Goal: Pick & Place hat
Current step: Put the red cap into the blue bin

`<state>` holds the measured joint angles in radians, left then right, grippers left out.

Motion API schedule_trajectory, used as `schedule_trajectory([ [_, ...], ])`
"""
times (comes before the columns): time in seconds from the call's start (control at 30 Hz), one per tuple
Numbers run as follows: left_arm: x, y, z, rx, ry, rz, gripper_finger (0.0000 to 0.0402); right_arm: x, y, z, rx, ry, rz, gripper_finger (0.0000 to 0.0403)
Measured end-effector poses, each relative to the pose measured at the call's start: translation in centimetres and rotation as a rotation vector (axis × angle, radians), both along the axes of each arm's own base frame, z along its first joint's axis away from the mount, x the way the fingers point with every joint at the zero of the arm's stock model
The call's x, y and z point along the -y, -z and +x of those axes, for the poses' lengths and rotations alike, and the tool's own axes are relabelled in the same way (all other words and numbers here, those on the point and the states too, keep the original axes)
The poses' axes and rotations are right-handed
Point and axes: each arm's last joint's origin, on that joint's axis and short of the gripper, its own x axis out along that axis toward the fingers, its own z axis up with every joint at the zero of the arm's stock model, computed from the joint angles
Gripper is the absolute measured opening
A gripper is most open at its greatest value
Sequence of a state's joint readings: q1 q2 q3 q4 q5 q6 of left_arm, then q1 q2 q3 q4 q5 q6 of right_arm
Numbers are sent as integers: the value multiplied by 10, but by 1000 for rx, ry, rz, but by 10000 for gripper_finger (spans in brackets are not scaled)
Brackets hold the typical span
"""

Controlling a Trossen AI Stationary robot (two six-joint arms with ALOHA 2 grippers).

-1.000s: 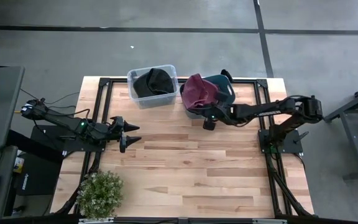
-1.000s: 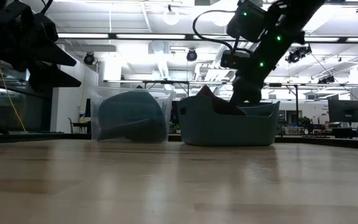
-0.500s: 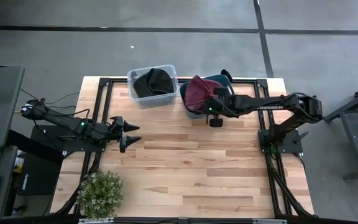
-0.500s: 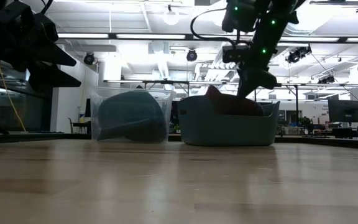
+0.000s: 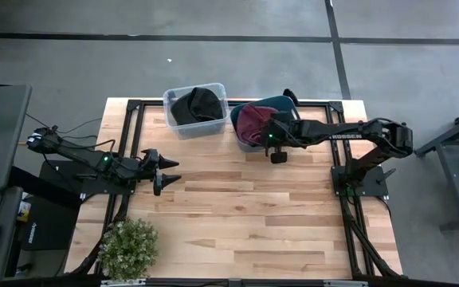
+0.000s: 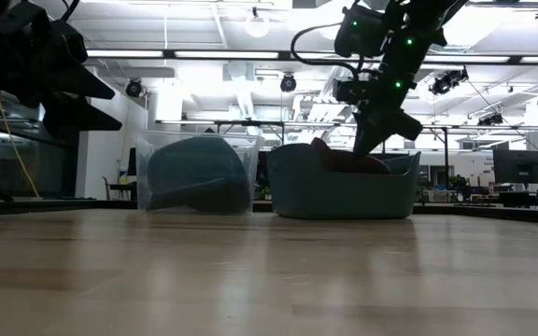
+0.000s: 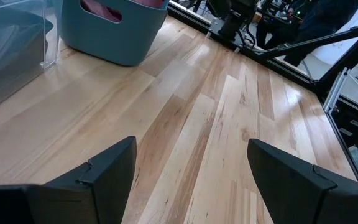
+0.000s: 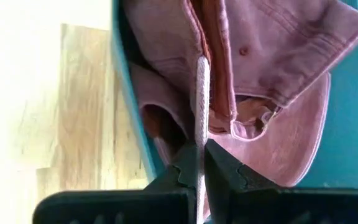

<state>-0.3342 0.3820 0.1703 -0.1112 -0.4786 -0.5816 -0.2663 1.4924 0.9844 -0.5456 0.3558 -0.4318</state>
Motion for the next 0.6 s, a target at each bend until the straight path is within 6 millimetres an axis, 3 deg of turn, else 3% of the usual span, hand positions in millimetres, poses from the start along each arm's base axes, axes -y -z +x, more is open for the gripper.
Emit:
schedule_trajectory([
  [0.6,0,0,0,0,0,0,292,8,24,9,-69,-22,61,10],
])
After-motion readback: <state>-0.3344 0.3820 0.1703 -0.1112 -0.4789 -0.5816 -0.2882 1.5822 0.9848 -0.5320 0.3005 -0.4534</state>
